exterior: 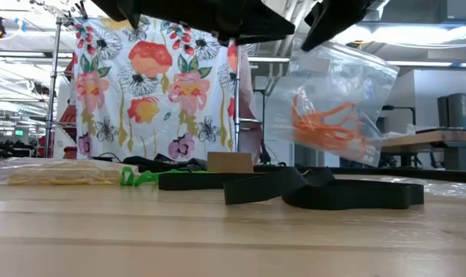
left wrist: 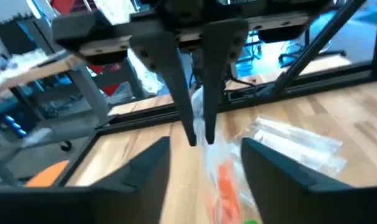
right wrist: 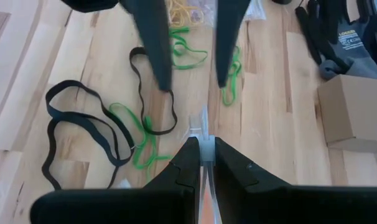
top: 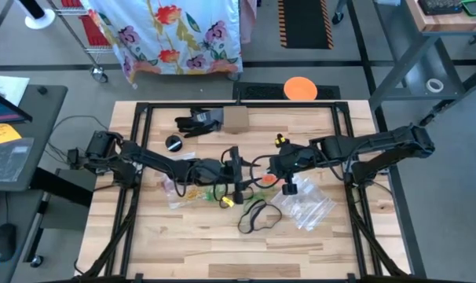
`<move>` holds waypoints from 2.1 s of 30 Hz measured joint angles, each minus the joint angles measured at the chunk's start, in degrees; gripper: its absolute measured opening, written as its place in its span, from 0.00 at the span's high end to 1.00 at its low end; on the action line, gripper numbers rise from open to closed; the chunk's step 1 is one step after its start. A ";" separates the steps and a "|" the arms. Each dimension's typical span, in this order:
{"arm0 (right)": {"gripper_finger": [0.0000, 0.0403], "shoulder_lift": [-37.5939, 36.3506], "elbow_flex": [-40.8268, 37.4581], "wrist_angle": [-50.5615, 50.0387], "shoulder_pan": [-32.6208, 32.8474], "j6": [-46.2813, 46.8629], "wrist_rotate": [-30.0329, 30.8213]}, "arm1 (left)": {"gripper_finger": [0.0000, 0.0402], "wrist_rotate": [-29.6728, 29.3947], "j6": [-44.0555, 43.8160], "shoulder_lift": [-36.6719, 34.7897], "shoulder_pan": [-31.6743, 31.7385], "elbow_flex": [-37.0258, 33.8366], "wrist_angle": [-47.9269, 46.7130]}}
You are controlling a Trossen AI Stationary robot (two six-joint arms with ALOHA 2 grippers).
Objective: Sort rubber bands
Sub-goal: Close the transparent zip bag
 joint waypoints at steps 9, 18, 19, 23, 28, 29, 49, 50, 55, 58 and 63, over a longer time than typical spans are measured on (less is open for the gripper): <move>0.94 0.00 0.00 0.26 0.00 -0.02 -0.02 | 0.41 5.23 -5.43 0.03 1.02 -0.01 3.56; 0.94 0.00 0.04 0.15 0.00 -0.04 -0.04 | 0.45 4.58 -2.87 5.84 1.02 0.67 10.47; 0.94 0.00 0.04 0.25 0.08 -0.02 -0.05 | 0.46 3.96 -2.59 5.85 1.02 0.93 10.67; 0.94 0.00 0.04 0.23 0.37 -0.07 -0.07 | 0.46 3.47 -2.37 5.65 1.02 1.08 11.52; 0.94 0.00 0.04 0.05 0.37 -0.07 -0.07 | 0.46 3.21 -2.77 5.68 1.17 1.08 11.16; 0.94 0.00 0.04 0.06 0.37 -0.07 -0.07 | 0.46 3.19 -2.85 5.68 1.17 1.06 11.12; 0.94 0.00 0.04 0.15 0.42 -0.07 -0.17 | 0.99 3.21 -0.85 5.68 1.22 1.02 9.50; 0.94 0.00 0.04 0.13 0.42 -0.07 -0.17 | 1.00 3.03 -0.68 5.68 1.18 1.02 9.51; 0.94 0.00 0.04 0.17 0.39 -0.07 -0.15 | 1.00 1.70 -0.38 5.68 1.00 1.02 9.50; 0.94 0.00 0.04 0.31 0.37 -0.06 -0.07 | 1.00 0.44 0.38 5.04 0.49 1.02 8.59; 0.94 0.00 0.24 0.43 0.42 -0.07 -0.12 | 1.00 -2.52 2.59 3.61 -1.12 1.02 7.16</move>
